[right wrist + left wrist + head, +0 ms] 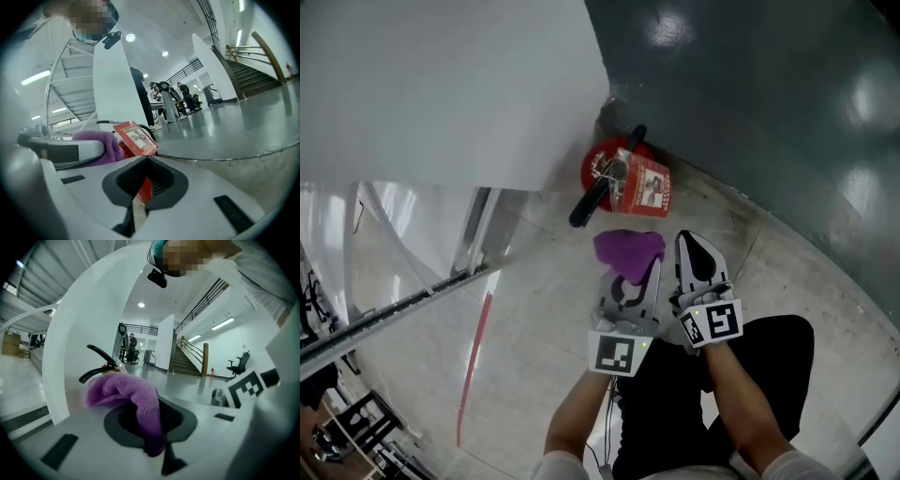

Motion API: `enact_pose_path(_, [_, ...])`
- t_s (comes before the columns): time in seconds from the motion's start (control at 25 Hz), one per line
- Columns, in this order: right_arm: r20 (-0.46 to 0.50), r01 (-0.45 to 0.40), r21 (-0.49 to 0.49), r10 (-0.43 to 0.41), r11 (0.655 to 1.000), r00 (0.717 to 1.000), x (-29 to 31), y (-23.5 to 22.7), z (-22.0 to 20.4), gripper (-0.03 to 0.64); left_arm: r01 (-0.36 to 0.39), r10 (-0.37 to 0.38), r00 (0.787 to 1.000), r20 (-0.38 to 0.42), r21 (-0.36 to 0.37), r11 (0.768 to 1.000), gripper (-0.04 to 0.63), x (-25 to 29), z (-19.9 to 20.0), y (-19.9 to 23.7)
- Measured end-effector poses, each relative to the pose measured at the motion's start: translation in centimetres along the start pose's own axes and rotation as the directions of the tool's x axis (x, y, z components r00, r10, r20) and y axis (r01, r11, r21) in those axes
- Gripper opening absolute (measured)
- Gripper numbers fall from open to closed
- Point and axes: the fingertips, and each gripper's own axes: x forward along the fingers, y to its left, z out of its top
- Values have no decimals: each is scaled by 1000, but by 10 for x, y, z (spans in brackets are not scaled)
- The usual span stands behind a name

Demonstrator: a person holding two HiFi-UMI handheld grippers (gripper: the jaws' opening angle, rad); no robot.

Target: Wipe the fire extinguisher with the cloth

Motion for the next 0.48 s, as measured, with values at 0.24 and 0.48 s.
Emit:
enact_pose_path(0.24, [-62, -22, -36, 20, 999, 998, -9, 17, 37, 14, -50, 49, 998, -37, -12, 999, 60, -34, 41, 2])
enact_pose_path(0.48, [-84, -42, -47, 38, 998, 996, -32, 43, 111, 14, -132, 129, 991, -46, -68, 989, 60, -59, 109, 2])
